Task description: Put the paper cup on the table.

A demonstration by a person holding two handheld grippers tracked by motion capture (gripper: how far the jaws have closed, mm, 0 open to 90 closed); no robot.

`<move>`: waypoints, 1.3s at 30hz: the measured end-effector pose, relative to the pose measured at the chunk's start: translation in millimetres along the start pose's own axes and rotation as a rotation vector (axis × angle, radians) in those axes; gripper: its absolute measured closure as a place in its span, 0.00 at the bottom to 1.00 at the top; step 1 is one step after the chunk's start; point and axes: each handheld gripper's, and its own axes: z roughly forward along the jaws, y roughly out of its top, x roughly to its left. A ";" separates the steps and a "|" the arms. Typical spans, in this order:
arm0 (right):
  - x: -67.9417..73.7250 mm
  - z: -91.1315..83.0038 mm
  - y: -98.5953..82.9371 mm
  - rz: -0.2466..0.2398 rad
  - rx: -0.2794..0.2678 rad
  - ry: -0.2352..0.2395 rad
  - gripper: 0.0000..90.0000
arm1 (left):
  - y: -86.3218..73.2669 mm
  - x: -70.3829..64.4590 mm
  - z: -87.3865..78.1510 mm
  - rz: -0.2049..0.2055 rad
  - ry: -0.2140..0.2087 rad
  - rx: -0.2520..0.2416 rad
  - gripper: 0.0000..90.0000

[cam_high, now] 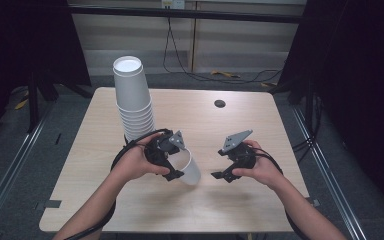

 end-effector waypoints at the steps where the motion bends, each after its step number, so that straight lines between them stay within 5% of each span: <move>1: -0.7 1.0 -2.2 0.012 -0.003 -0.006 0.16 | -0.1 -0.7 1.3 0.003 -0.002 0.011 0.12; 11: -6.8 11.9 -25.9 0.071 -0.005 -0.091 0.16 | 5.9 -4.8 6.6 0.029 -0.004 0.043 0.11; 22: -10.0 22.5 -44.6 0.108 0.000 -0.148 0.16 | 14.5 -11.4 19.0 0.109 0.029 -0.010 0.08; 28: -10.8 25.9 -49.6 0.105 0.007 -0.163 0.16 | 15.8 -13.7 31.9 0.096 0.012 -0.046 0.08; 32: -11.3 26.7 -54.1 0.112 0.001 -0.169 0.16 | 15.0 -15.8 41.0 0.098 -0.016 -0.051 0.18; 39: -10.8 27.1 -63.1 0.123 0.005 -0.183 0.15 | 6.0 -13.7 40.0 0.075 -0.026 -0.071 0.18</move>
